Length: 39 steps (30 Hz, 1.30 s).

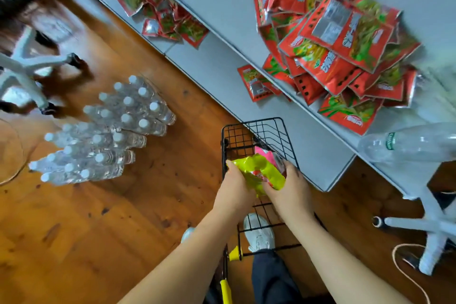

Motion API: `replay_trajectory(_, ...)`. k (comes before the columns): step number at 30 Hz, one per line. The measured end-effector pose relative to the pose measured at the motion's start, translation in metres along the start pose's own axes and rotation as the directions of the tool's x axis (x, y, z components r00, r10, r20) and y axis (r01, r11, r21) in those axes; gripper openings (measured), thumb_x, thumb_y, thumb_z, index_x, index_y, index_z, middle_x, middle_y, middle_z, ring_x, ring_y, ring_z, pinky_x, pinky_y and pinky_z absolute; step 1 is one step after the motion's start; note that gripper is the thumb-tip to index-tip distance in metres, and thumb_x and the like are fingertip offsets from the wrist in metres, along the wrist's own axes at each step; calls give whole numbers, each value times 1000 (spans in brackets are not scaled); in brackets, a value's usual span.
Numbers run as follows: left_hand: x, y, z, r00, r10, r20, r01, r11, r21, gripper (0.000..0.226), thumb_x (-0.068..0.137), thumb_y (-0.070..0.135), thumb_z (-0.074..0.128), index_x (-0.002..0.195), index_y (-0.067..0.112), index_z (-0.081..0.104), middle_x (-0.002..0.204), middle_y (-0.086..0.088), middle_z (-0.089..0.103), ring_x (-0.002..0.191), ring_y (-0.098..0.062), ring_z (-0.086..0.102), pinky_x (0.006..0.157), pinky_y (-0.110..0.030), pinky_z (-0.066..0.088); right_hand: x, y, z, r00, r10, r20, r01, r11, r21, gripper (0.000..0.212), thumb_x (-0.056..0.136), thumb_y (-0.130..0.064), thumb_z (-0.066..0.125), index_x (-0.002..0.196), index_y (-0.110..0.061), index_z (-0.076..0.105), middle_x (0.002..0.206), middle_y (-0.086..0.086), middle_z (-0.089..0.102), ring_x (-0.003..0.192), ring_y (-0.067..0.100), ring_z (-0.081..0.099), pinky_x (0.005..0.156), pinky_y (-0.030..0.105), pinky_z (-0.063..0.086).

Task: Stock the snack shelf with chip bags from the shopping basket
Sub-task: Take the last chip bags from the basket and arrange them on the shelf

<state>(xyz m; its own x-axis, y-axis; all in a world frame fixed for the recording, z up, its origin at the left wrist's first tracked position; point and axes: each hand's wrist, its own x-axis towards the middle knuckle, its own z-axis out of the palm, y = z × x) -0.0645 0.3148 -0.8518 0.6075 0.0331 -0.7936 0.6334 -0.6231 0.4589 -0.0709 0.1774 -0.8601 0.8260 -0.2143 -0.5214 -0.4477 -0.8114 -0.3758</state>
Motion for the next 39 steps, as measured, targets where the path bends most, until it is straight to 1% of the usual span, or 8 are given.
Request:
replay_trajectory(8,-106,71,-109,835,465,293,-547,655,520,129,65,71,72,152,33,-15,164,2,-6,152,-24,-7,122,-54,2,-87,-39,-158,949,-237,209,218,969,113,79,64,-29,80,135,-37,47,126,-13,58,115,8,56,96,29,47)
replay_trajectory(13,-217,133,-145,679,585,444,-718,657,231,93,64,41,85,141,38,33,135,5,56,125,-17,53,106,-42,43,-187,-64,-274,950,-278,139,241,942,235,82,67,-35,84,136,-49,42,131,-26,53,119,-4,51,98,24,45)
replay_trajectory(18,-322,184,-131,715,571,404,-589,803,-92,68,57,49,83,118,35,55,113,5,72,102,-14,70,93,-47,55,-298,-46,-341,981,11,-194,139,658,740,73,75,-34,81,135,-42,39,120,-28,54,106,-20,50,90,3,41)
replay_trajectory(20,-362,209,-108,696,588,413,-595,794,-128,65,56,53,82,114,36,58,110,6,73,103,-14,70,93,-48,55,-332,-29,-348,968,125,-219,117,544,831,75,69,-58,77,134,-41,45,125,-19,61,116,0,58,95,26,50)
replay_trajectory(25,-440,259,-24,636,592,495,-628,770,-113,59,65,58,79,117,36,60,109,8,74,100,-15,71,92,-48,55,-414,21,-380,904,346,-249,120,354,928,23,90,-45,59,111,-40,56,107,-17,68,81,-15,64,63,5,48)
replay_trajectory(31,-525,306,131,523,600,605,-667,730,-148,31,83,32,75,111,28,61,99,8,74,79,2,71,65,-12,53,-480,148,-413,734,604,-311,179,270,946,28,91,-40,60,118,-31,61,109,-7,70,96,3,66,77,13,49)
replay_trajectory(35,-569,333,245,444,579,684,-691,707,-149,54,70,59,76,114,31,61,108,4,74,92,-7,72,77,-22,56,-519,249,-440,610,721,-328,185,273,944,12,93,-36,58,104,-33,58,95,-8,68,77,-8,59,61,1,41)
replay_trajectory(39,-609,363,350,415,557,719,-696,703,-143,31,89,41,64,116,29,58,111,6,71,95,-8,69,68,-15,53,-550,344,-471,535,779,-327,189,267,945,23,89,-49,59,101,-29,57,95,-7,66,81,-8,56,62,3,41)
